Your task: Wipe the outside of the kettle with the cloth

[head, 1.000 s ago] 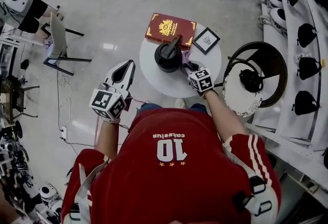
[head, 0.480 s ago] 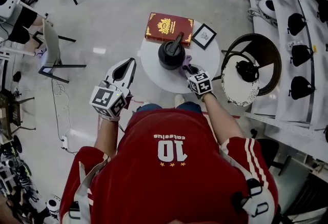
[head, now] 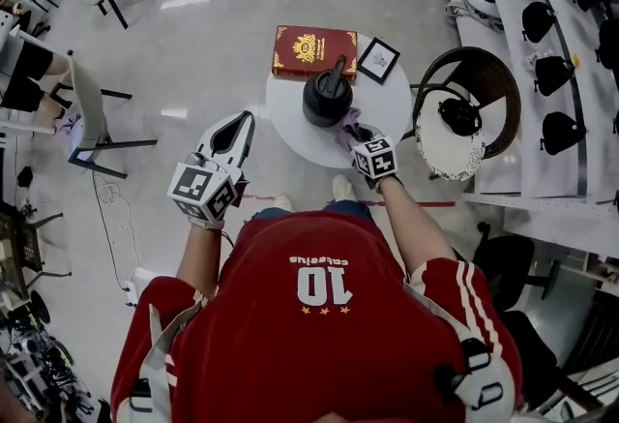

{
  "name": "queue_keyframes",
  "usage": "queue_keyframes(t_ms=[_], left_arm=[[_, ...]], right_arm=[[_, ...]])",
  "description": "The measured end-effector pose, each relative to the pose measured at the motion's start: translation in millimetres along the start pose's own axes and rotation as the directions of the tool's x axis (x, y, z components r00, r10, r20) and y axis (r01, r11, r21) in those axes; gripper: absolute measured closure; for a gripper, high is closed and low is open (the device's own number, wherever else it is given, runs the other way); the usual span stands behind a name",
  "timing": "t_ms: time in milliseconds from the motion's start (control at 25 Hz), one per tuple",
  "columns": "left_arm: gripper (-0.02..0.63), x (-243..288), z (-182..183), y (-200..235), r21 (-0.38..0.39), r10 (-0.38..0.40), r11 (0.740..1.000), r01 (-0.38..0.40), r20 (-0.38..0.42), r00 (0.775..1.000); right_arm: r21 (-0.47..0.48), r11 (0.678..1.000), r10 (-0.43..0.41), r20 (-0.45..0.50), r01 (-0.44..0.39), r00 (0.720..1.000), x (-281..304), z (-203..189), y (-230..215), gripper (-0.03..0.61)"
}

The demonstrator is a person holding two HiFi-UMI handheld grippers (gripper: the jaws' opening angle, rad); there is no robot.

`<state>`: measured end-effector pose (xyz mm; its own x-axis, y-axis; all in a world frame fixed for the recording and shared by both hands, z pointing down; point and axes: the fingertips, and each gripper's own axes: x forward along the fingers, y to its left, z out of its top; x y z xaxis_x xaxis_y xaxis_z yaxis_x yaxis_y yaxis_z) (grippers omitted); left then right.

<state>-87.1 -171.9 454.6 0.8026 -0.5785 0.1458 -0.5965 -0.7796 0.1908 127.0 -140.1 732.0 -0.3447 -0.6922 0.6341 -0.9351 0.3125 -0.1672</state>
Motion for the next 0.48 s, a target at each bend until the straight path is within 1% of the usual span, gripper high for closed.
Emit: queue_keyframes(t_ms=[240, 480], left_arm=[[0.606, -24.1, -2.8, 10.3, 0.003, -0.039, 0.999, 0.039, -0.003, 0.999], [0.606, -49.7, -5.6, 26.2, 0.002, -0.035, 0.999, 0.035, 0.004, 0.999]], right_arm=[[0.023, 0.999, -0.035, 0.01, 0.034, 0.999, 2.9, -5.3, 30.0, 0.532], [0.011, 0.999, -0.036, 0.013, 0.035, 0.999, 14.4, -1.5, 57.7, 0.532]])
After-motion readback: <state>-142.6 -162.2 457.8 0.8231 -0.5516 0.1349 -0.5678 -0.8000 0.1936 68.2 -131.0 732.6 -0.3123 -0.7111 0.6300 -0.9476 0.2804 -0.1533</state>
